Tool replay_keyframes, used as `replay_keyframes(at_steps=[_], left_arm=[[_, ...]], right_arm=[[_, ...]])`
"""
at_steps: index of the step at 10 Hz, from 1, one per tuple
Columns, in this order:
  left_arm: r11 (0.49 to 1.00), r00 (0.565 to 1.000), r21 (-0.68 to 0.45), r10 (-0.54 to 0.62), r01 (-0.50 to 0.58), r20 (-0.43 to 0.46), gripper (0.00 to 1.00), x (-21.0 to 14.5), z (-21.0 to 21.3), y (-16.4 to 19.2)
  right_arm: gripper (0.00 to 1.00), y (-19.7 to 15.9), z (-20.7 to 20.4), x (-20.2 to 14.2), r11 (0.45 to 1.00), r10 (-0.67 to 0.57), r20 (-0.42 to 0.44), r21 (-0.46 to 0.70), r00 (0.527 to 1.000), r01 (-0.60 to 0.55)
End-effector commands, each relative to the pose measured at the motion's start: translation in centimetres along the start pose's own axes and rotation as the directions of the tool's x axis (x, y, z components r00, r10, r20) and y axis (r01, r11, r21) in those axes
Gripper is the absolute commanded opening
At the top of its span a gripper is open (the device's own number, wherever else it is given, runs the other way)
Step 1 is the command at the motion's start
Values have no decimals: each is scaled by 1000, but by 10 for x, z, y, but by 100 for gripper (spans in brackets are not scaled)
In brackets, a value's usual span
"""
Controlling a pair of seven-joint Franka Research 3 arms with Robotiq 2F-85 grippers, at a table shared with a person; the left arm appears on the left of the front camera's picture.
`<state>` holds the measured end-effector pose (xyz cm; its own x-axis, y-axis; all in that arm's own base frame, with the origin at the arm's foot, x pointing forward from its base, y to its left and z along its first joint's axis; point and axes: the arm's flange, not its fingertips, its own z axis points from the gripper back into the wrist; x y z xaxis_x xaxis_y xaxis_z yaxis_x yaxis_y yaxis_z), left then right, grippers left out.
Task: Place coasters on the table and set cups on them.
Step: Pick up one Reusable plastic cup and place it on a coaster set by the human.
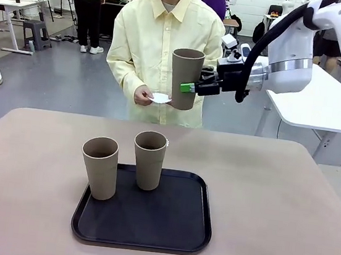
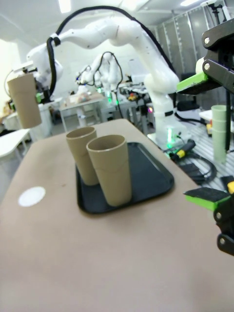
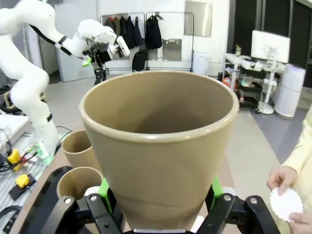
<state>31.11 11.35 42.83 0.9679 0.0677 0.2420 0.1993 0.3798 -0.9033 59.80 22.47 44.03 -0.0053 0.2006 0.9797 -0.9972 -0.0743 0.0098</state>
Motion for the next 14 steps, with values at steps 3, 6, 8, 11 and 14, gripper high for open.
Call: replay_keyframes(at_steps=[3, 6, 8, 11, 14], left_arm=[[1000, 1000, -7, -15, 15, 0, 100, 0, 2, 0], [1000, 1000, -7, -15, 15, 0, 100, 0, 2, 0], [1000, 1000, -7, -15, 15, 0, 100, 0, 2, 0], [1000, 1000, -7, -15, 15, 0, 100, 0, 2, 0], [1000, 1000, -7, -15, 15, 0, 100, 0, 2, 0]], right_arm=[[84, -19, -39, -18, 997, 75, 23, -38, 997, -74], [84, -13, -39, -24, 999, 52, 7, -17, 999, -52], [84, -13, -39, -24, 999, 52, 7, -17, 999, -52], [84, -14, -41, -26, 997, 70, 17, -28, 997, -69], [84, -60, -53, -50, 1000, 8, 119, -12, 993, -6]])
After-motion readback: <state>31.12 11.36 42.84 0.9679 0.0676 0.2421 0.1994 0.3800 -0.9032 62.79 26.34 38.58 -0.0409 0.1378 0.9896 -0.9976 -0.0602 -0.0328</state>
